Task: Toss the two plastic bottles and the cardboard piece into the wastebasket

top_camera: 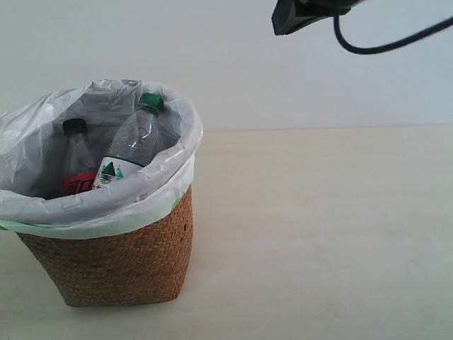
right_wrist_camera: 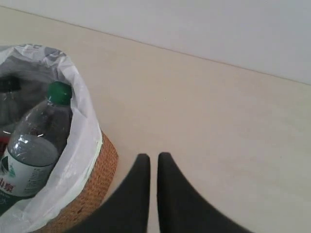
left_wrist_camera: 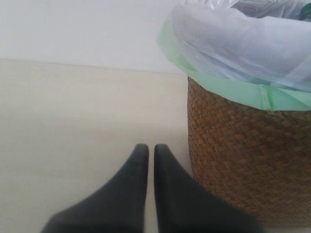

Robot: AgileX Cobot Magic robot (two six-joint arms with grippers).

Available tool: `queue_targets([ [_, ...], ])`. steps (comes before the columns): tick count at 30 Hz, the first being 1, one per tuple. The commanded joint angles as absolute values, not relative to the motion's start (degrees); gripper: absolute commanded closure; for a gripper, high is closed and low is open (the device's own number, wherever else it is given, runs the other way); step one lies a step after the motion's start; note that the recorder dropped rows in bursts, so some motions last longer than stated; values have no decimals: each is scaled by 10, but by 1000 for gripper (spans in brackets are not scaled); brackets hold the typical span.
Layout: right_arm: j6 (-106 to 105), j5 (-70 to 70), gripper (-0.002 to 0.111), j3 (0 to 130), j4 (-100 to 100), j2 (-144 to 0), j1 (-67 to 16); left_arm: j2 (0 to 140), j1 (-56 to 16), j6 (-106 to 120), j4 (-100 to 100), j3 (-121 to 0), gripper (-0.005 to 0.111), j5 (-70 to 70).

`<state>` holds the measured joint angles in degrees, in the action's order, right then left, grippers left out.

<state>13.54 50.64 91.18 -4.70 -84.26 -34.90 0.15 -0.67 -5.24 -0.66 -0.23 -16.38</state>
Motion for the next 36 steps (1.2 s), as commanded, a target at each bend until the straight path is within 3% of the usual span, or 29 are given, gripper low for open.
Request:
queue_targets([
  [1, 147, 429, 108, 799, -54, -768, -349, 0, -5, -56, -9, 0, 103, -159],
  [12, 161, 69, 108, 374, -49, -495, -349, 0, -5, -56, -9, 0, 103, -159],
  [16, 162, 73, 108, 286, -46, -391, -349, 0, -5, -56, -9, 0, 103, -159],
  [21, 166, 202, 108, 273, -13, -319, -349, 0, -5, -56, -9, 0, 103, -159],
  [36, 165, 194, 108, 273, -14, -310, -351, 0, -5, -56, -9, 0, 103, -160],
])
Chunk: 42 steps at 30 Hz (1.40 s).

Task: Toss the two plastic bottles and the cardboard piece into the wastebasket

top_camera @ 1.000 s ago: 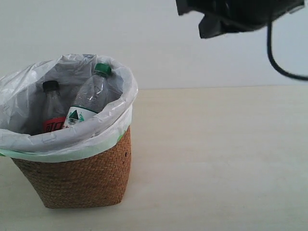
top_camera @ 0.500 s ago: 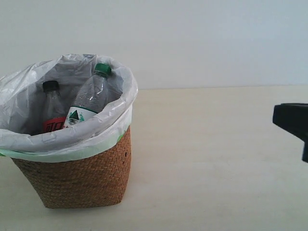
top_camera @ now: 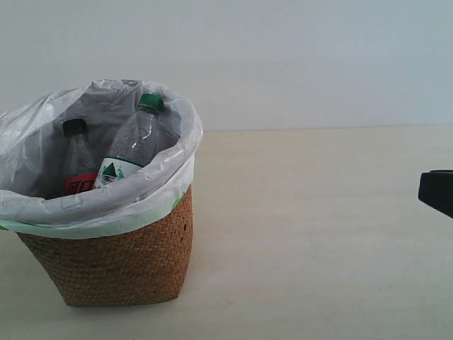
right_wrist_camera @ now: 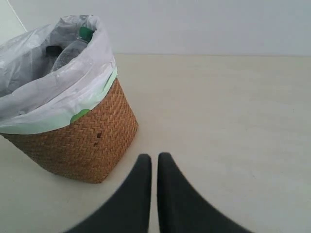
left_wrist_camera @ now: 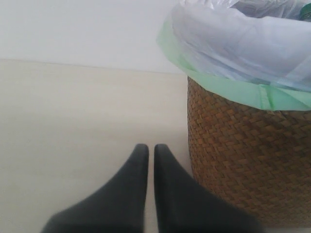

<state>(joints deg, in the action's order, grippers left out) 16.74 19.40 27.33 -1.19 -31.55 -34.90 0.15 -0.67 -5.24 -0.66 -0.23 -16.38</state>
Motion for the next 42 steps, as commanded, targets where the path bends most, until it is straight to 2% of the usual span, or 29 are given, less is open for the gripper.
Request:
queue_targets([
  [1, 165, 194, 108, 273, -14, -306, -348, 0, -5, -56, -9, 0, 103, -160],
  [4, 164, 196, 108, 272, -14, -288, -325, 0, -5, -56, -9, 0, 103, -160],
  [10, 161, 136, 108, 215, -14, -206, -210, 0, -5, -56, -9, 0, 103, -160],
  [17, 159, 29, 108, 116, -21, -115, -153, 0, -5, -56, -9, 0, 103, -159],
  [28, 159, 34, 108, 34, -21, -5, -91, 0, -5, -56, -9, 0, 103, -159],
  [35, 159, 44, 108, 0, -21, 0, -52, 0, -5, -56, -9, 0, 103, -159],
  [42, 159, 142, 108, 0, -21, 0, -51, 0, -5, -56, -9, 0, 103, -159],
])
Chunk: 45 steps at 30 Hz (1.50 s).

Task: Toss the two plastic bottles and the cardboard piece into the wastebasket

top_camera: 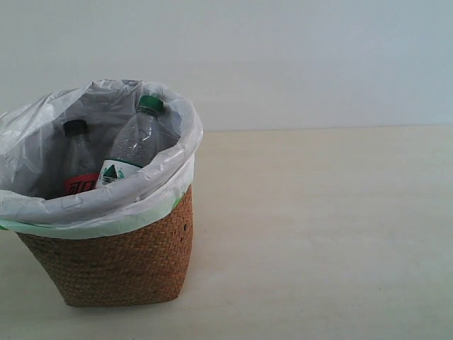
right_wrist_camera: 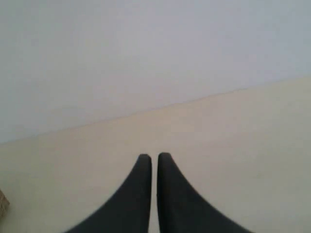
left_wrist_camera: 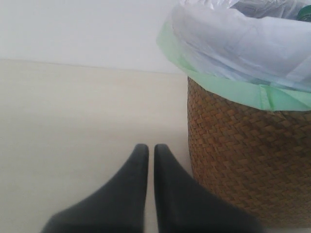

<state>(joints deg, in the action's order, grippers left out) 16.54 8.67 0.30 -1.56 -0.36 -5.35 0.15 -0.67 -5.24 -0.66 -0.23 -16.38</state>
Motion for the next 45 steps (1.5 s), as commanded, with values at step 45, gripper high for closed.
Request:
queue_targets([
  [45, 90, 218, 108, 0, -21, 0, -51, 0, -5, -56, -9, 0, 103, -159],
])
